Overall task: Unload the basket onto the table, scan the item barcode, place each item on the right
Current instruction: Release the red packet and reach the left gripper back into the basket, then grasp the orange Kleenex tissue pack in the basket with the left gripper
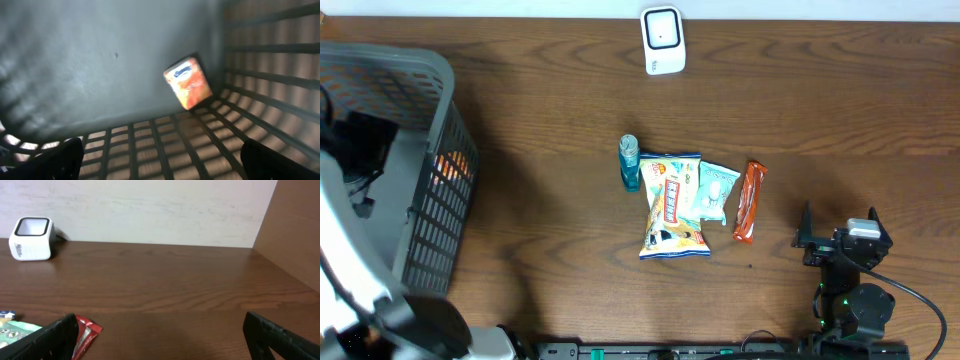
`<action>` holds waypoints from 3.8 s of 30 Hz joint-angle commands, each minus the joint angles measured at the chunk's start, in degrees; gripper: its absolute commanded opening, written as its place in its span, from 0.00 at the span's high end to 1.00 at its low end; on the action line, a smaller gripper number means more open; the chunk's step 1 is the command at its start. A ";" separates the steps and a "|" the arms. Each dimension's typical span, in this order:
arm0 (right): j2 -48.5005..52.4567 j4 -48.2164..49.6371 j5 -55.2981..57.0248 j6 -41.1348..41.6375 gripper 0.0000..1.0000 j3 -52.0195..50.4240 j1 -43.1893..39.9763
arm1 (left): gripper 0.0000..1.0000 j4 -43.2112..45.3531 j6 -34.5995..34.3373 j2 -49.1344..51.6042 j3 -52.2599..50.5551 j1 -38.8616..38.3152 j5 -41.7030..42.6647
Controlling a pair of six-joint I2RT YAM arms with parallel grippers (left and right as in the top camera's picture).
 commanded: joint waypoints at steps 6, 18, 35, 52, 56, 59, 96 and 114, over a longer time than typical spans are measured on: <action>-0.31 -0.22 -0.28 0.68 0.01 -0.07 -0.17 | 0.00 -0.35 -1.42 12.63 -0.57 0.02 2.60; -0.31 -0.22 -0.28 0.68 0.01 -0.07 -0.17 | 0.00 0.42 -18.62 24.50 -0.63 -0.09 10.47; -0.31 -0.22 -0.28 0.68 0.01 -0.07 -0.17 | 0.01 4.96 -21.53 28.65 -0.63 -5.14 2.89; -0.28 -0.22 -0.28 0.68 0.01 -0.07 -0.17 | 0.92 3.06 -19.93 28.65 -0.87 -5.55 -5.38; -0.31 -0.22 -0.28 0.68 0.01 -0.07 -0.17 | 0.93 2.51 -19.96 28.17 -0.85 -5.35 -5.29; -0.31 -0.22 -0.28 0.68 0.01 -0.07 -0.17 | 0.92 1.75 -19.93 26.95 -0.24 -4.68 -5.27; -0.31 -0.22 -0.28 0.68 0.01 -0.07 -0.17 | 0.02 17.88 -17.00 20.28 -14.86 -8.61 -5.25; -0.28 -0.22 -0.28 0.68 0.01 -0.07 -0.17 | 0.46 15.50 -11.96 22.58 -15.08 -8.26 -5.27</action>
